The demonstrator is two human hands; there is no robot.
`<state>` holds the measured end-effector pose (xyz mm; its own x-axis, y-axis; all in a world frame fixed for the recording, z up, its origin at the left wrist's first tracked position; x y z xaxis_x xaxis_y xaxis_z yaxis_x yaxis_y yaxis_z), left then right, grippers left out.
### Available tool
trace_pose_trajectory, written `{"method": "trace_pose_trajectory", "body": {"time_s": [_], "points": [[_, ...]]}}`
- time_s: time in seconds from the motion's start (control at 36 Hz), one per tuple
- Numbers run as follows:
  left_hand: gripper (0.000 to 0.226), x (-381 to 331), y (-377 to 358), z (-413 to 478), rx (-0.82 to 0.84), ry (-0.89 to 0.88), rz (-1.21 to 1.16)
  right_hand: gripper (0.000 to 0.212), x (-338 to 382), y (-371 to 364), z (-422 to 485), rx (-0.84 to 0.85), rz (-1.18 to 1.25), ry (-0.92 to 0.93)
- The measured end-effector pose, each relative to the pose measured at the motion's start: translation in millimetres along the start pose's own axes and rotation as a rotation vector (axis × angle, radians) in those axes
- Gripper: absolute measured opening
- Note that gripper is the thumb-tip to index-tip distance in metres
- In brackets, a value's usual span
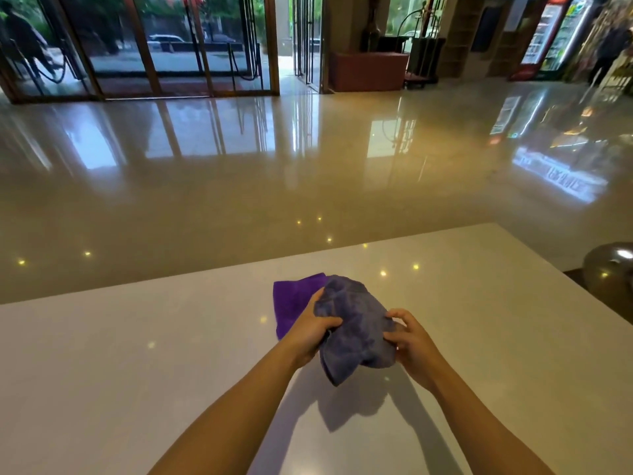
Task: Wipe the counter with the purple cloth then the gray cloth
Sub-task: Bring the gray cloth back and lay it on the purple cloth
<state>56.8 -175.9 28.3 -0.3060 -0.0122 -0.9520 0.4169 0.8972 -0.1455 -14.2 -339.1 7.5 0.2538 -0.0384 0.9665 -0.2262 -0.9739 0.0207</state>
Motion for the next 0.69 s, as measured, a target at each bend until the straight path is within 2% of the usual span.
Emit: {"method": "trace_pose_trajectory", "body": {"time_s": [0.03,0.08,0.17,0.25,0.31,0.42,0.53,0.69], "points": [[0.046,-2,-2,12,0.044,-0.043,0.038,0.032,3,5,9,-0.048,0.037,-0.003],[0.041,-3,-6,31,0.051,-0.055,0.169,0.037,11,16,27,-0.123,-0.062,0.061],[0.060,0,-1,59,0.015,-0.060,0.213,0.035,15,24,56,-0.139,-0.215,0.109],[0.061,1,-6,82,-0.018,-0.091,0.376,0.037,19,27,81,-0.114,-0.378,0.165],[0.066,7,-8,97,-0.019,-0.086,0.403,0.043,15,29,96,-0.087,-0.443,0.130],[0.068,17,-10,123,-0.030,-0.093,0.456,0.067,6,38,123,-0.016,-0.707,0.106],[0.067,26,-10,141,-0.082,-0.106,0.463,0.079,-9,52,136,-0.003,-0.680,0.009],[0.065,48,-1,153,-0.185,0.044,0.431,0.080,-41,52,142,0.155,-0.868,-0.055]]}}
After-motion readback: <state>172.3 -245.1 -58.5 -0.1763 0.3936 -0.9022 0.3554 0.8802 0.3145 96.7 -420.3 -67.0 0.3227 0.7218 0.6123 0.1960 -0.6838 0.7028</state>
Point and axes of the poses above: each hand's wrist, its own z-axis towards the middle knuckle, its own y-axis out of the back of the hand, x = y × z, the point moved 7 cm from there along z, towards the middle knuckle
